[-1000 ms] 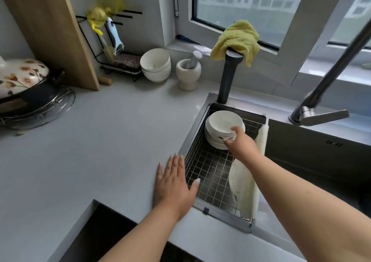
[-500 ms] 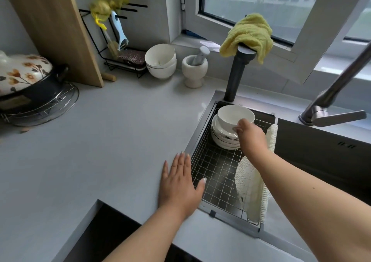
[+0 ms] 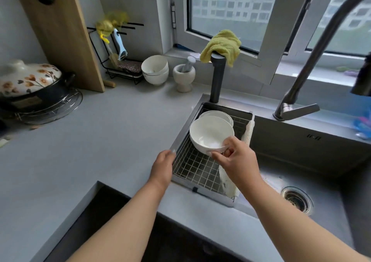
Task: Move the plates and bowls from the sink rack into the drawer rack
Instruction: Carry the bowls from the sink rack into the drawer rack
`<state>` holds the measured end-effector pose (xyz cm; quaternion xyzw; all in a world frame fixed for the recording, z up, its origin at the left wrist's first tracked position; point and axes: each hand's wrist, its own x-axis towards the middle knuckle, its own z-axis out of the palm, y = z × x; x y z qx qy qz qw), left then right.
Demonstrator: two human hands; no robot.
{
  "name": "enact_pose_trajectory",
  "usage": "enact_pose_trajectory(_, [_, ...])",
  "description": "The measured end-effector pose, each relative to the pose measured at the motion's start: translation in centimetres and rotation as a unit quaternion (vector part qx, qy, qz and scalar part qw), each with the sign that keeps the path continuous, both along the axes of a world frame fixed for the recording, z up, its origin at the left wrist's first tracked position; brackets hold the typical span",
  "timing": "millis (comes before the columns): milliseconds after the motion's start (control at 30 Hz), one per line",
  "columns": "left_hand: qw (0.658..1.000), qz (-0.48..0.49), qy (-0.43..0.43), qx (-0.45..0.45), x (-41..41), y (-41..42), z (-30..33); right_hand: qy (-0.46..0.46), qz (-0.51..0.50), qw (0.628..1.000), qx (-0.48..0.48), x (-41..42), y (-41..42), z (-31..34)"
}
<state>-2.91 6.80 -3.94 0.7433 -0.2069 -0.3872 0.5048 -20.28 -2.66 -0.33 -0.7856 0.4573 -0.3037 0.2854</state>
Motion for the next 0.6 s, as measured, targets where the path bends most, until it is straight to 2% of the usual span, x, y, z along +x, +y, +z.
enact_pose_trajectory(67, [0.997,0.051,0.037,-0.035,-1.7,1.2,1.6,0.002,0.019,1.000,0.001,-0.9,2.1,0.3])
enact_pose_trajectory(133, [0.992,0.063,0.087,-0.064,-3.7,2.6,3.2,-0.002,0.048,0.999,-0.001,-2.0,4.3,0.6])
enact_pose_trajectory(233, [0.985,0.046,0.157,-0.056,-6.8,5.4,5.4,0.018,0.109,0.994,-0.009,-3.7,7.7,1.3])
enact_pose_trajectory(333, [0.980,0.086,0.171,-0.047,-9.1,8.7,6.1,0.003,0.152,0.988,0.012,-5.5,10.8,2.0])
enact_pose_trajectory(500, [0.954,0.168,0.223,-0.106,-12.8,15.3,7.6,-0.098,0.189,0.969,0.128,-7.2,15.5,2.7])
enact_pose_trajectory(600, [0.941,0.210,0.233,-0.123,-14.2,19.2,8.0,-0.106,0.195,0.946,0.235,-7.2,18.1,3.0])
